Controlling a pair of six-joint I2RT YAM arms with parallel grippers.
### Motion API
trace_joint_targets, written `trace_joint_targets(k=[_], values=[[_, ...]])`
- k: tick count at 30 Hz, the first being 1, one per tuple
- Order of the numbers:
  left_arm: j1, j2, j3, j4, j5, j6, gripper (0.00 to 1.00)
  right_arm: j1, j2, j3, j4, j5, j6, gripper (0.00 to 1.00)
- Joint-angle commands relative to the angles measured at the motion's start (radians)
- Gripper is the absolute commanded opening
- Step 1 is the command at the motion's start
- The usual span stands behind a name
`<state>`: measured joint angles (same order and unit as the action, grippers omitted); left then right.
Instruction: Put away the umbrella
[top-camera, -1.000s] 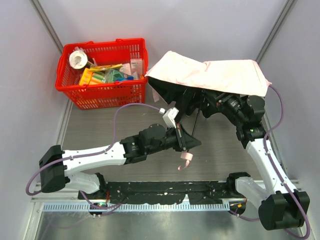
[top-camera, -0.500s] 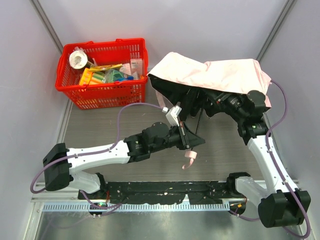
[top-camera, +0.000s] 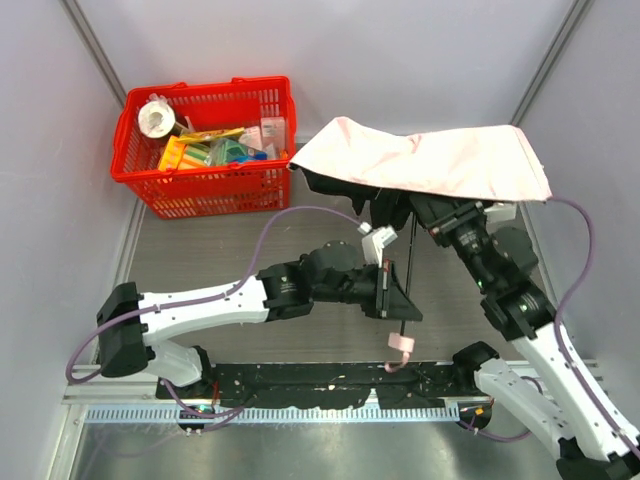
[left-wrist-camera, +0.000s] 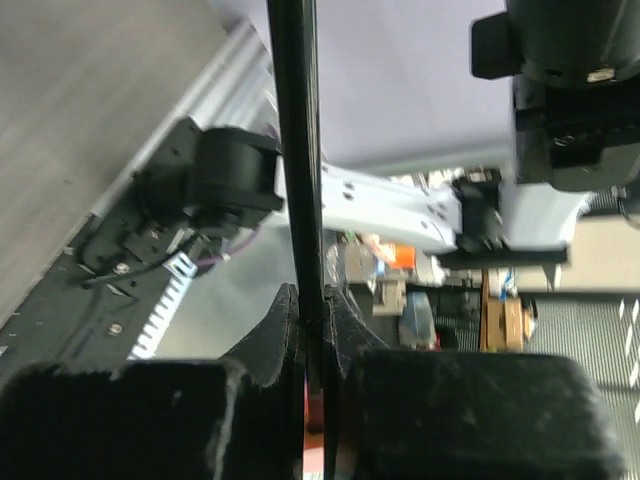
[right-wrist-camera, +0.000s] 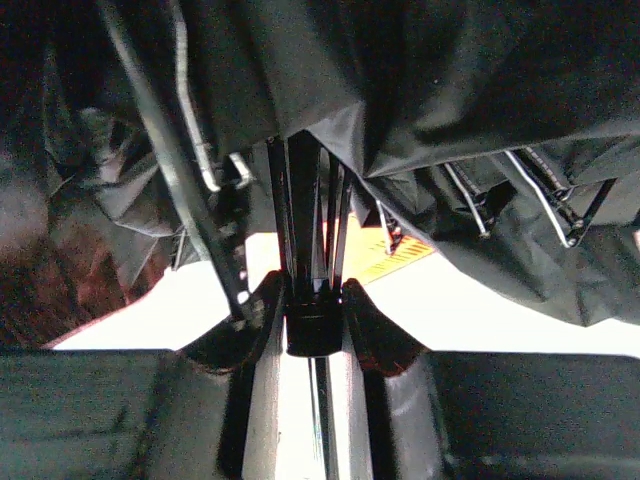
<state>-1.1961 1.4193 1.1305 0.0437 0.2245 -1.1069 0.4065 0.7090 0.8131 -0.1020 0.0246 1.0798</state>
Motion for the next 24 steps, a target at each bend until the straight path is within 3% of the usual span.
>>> trace_joint_targets(k=[1,5,9,11,14,16,20,22,24], values=[[0.073,0.032,0.138,0.225,-0.169,0.087,0.00,0.157,-0.128,-0.086,-0.191,-0.137,0.114,0.01],[0.069,0.041,0.169,0.197,-0.195,0.099,0.00,0.195,-0.097,-0.199,-0.053,-0.169,0.178,0.01],[0.145,0.001,0.190,0.124,-0.217,0.131,0.00,0.363,-0.216,-0.242,-0.102,0.072,0.155,0.01],[0.180,-0.013,0.169,0.125,-0.249,0.128,0.00,0.379,-0.229,-0.258,-0.104,0.066,0.161,0.01],[0.263,-0.011,0.158,0.113,-0.147,0.104,0.00,0.388,-0.301,-0.345,-0.044,0.061,0.206,0.01],[0.280,-0.031,0.137,0.090,-0.166,0.110,0.00,0.390,-0.310,-0.370,-0.019,0.054,0.223,0.01],[0.268,0.015,0.155,0.148,-0.027,0.087,0.00,0.388,-0.293,-0.299,-0.044,0.136,0.151,0.01],[0.228,0.018,0.132,0.183,-0.004,0.096,0.00,0.387,-0.228,-0.194,-0.114,0.204,0.004,0.01],[0.192,0.010,0.086,0.235,0.009,0.097,0.00,0.385,-0.151,-0.121,-0.101,0.230,-0.038,0.01]])
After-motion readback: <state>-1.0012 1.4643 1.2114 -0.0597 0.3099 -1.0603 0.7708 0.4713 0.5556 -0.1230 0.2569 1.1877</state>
